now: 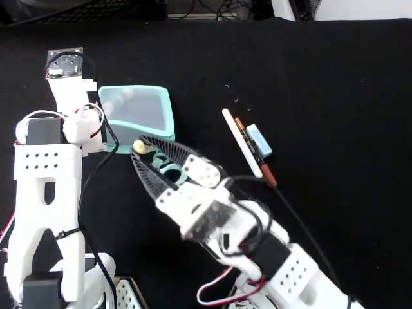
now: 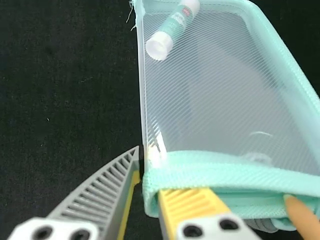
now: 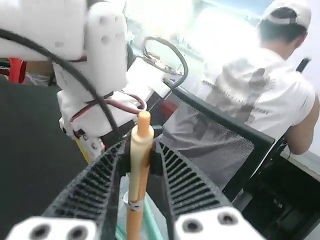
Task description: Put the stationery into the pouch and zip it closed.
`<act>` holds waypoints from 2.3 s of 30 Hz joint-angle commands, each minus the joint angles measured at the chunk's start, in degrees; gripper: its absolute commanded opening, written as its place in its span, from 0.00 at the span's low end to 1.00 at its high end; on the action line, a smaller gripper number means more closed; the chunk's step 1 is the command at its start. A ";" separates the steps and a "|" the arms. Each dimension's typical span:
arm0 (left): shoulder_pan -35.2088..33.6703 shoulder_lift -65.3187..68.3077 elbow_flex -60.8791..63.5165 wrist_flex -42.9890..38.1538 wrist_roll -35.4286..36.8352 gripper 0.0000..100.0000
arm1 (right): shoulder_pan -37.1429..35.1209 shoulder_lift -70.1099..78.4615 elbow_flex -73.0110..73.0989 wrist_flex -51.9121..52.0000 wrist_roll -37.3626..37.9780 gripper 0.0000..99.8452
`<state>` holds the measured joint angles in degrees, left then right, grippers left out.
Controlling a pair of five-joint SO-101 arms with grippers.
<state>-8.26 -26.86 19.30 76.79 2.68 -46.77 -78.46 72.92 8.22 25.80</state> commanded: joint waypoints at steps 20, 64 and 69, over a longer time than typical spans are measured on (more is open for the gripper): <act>0.40 -0.18 -0.48 -0.09 0.35 0.03 | -0.53 3.38 -3.12 -5.63 -7.21 0.01; 0.04 -0.18 -0.48 -0.18 0.18 0.03 | -2.55 18.95 -22.20 32.26 -5.89 0.22; 0.04 -0.18 -0.40 -0.18 0.18 0.03 | 7.21 15.69 -26.42 35.87 -6.24 0.22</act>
<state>-8.26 -26.86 19.30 76.79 2.68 -45.36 -60.00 51.21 42.77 19.47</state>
